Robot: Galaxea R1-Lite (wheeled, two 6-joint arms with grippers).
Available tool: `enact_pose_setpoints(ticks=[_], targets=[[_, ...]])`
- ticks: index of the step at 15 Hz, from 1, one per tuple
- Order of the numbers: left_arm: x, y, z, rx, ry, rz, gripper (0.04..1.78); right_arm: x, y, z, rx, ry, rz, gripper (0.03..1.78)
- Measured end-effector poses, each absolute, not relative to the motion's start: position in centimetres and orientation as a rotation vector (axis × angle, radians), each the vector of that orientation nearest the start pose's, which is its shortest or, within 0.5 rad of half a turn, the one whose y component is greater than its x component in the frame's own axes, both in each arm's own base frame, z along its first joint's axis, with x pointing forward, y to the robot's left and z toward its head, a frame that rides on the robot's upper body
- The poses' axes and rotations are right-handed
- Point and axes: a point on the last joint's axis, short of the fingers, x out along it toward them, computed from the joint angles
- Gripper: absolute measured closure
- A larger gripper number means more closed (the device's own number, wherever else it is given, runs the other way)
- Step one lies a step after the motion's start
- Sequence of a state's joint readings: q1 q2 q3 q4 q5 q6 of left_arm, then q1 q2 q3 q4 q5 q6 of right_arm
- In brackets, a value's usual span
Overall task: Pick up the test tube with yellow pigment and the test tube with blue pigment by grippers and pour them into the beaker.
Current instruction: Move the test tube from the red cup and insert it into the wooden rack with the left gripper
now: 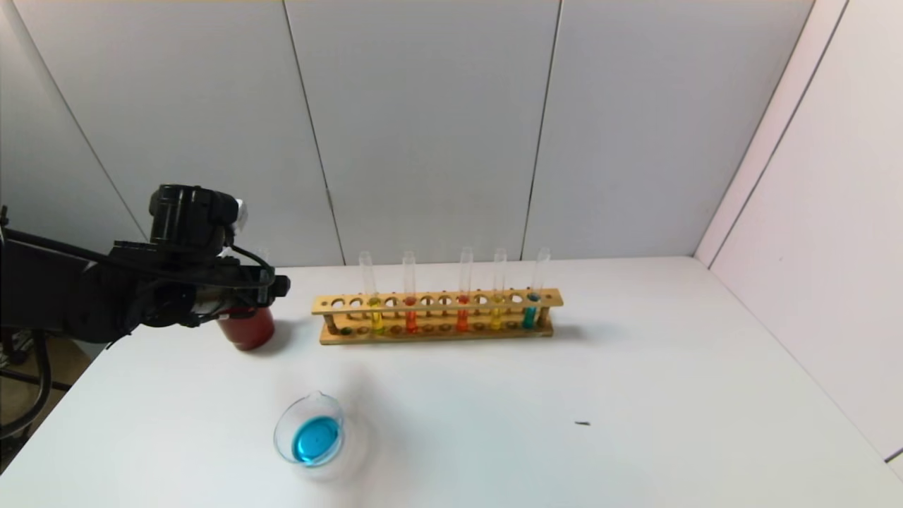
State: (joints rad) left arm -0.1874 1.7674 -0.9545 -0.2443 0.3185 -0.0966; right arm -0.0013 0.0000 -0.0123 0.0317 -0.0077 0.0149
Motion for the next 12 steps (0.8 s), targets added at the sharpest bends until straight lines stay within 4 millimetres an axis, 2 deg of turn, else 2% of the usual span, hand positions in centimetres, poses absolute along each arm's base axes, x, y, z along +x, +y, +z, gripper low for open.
enact_pose_setpoints(ticks=[4,6,9,12], targets=[[27.9,-9.3,17.0,-0.009,0.510,0.130,0.07,-2.4,0.0,7.6,0.015,0.020,-0.009,0.11],[26.8,-10.8,17.0,-0.031,0.493,0.101,0.07,-2.4,0.0,7.6,0.015,0.020,-0.009,0.11],[26.1,-13.0,16.5,-0.024,0.481,0.064,0.07,-2.4,0.0,7.6,0.015,0.020,-0.009,0.11],[26.8,-14.8,15.9,-0.032,0.437,0.031,0.07,-2.4,0.0,7.6,0.015,0.020,-0.010,0.11]])
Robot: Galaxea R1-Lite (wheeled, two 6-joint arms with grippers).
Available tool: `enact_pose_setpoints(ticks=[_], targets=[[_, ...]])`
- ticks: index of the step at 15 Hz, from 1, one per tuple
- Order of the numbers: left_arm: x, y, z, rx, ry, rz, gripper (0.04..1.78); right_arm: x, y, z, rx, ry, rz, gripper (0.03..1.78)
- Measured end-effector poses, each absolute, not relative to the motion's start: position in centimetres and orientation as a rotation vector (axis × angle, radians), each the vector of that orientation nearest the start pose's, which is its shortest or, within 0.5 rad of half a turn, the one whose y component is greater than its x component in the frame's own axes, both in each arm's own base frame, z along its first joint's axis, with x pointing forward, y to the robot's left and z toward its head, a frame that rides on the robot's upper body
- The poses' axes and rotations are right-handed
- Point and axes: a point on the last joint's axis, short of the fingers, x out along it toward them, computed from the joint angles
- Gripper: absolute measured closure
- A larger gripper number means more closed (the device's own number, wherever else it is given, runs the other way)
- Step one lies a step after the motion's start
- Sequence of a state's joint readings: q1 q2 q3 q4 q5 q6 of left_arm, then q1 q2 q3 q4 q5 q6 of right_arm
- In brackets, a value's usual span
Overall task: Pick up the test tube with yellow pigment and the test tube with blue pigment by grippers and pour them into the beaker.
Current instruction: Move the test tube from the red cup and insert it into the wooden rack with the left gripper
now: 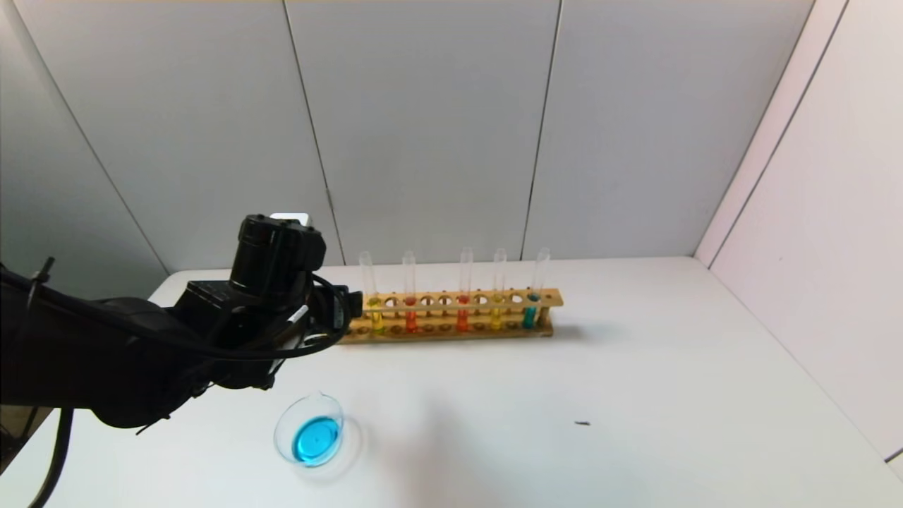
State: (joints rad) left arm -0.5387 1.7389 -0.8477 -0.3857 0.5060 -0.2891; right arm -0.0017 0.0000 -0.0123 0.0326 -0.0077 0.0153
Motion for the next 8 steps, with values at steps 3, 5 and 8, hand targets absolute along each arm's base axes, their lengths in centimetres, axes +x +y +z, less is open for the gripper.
enact_pose_setpoints(ticks=[3,5,8], targets=[[27.9,-16.4,15.1,-0.033,0.407,0.028,0.07,-2.4,0.0,7.6,0.015,0.020,-0.009,0.11],[28.8,-17.1,14.5,-0.029,0.405,0.025,0.07,-2.4,0.0,7.6,0.015,0.020,-0.009,0.11],[30.0,-17.9,13.9,-0.012,0.408,0.024,0.07,-2.4,0.0,7.6,0.015,0.020,-0.009,0.11]])
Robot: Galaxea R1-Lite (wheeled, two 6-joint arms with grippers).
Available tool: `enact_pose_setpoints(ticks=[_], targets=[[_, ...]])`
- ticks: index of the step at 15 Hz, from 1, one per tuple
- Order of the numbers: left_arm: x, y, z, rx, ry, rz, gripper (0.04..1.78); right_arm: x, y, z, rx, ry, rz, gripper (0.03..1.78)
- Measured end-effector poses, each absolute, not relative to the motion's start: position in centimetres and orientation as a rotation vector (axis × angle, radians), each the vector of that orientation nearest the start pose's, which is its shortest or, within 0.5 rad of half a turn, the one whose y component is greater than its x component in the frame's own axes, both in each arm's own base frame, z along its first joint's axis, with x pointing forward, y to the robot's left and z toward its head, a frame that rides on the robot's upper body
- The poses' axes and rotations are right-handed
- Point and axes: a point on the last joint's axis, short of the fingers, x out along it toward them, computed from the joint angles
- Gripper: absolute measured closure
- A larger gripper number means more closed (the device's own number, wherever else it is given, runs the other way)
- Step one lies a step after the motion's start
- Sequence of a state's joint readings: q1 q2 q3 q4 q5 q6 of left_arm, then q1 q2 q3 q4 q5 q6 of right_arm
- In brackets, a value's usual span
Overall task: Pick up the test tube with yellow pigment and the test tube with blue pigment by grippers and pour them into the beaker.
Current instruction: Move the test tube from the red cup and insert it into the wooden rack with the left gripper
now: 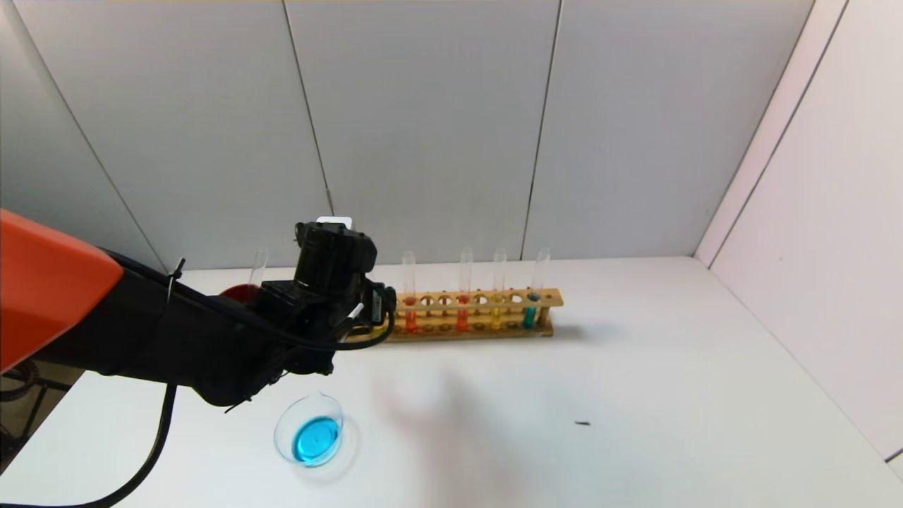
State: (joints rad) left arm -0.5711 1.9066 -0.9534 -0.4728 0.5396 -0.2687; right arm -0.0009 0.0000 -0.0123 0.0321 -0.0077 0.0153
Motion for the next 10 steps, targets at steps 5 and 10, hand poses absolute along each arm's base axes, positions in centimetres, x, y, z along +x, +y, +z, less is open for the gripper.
enact_pose_setpoints(ticks=[5,10], targets=[[32.1,-19.0,13.6,-0.004,0.390,0.024,0.07,-2.4,0.0,7.6,0.015,0.020,-0.009,0.11],[34.1,-18.8,13.5,0.001,0.372,0.046,0.07,-2.4,0.0,7.6,0.015,0.020,-0.010,0.11]])
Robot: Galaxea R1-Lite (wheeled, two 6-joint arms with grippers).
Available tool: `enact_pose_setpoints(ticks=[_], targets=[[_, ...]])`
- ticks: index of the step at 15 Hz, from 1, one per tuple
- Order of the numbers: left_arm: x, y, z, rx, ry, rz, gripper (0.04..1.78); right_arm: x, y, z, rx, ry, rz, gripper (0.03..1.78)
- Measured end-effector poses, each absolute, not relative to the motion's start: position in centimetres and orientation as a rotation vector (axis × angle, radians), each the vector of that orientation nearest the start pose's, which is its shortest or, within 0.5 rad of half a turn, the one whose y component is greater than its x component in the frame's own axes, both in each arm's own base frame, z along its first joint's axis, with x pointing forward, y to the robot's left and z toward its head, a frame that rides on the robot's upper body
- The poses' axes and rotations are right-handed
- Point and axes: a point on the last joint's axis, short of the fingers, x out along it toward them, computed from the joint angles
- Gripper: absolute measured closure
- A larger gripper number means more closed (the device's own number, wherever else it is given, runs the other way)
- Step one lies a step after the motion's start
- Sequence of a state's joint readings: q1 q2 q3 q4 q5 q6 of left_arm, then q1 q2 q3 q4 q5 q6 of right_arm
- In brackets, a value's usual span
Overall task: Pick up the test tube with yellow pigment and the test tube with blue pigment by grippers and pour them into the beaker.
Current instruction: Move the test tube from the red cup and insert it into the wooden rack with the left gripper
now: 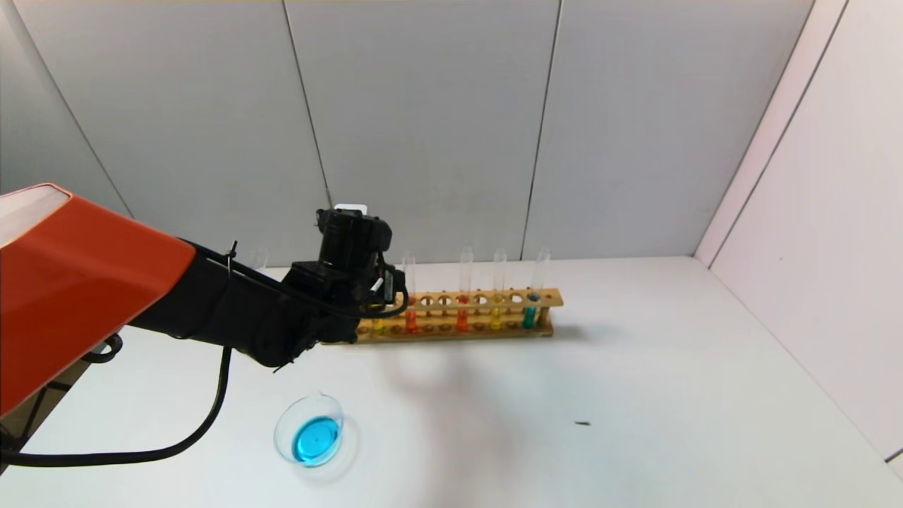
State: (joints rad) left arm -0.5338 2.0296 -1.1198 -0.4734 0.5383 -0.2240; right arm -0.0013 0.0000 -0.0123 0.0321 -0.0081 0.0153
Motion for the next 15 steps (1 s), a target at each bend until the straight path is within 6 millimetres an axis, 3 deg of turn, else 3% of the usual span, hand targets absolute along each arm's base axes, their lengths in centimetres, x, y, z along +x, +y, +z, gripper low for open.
enact_pose_setpoints(ticks=[10,13,15], targets=[[35.9,-19.6,12.3,0.006,0.378,0.050,0.08,-2.4,0.0,7.6,0.015,0.020,-0.009,0.11],[35.8,-19.5,12.1,0.009,0.382,0.052,0.27,-2.4,0.0,7.6,0.015,0.020,-0.009,0.11],[35.8,-19.5,12.1,0.010,0.384,0.052,0.52,-2.4,0.0,7.6,0.015,0.020,-0.010,0.11]])
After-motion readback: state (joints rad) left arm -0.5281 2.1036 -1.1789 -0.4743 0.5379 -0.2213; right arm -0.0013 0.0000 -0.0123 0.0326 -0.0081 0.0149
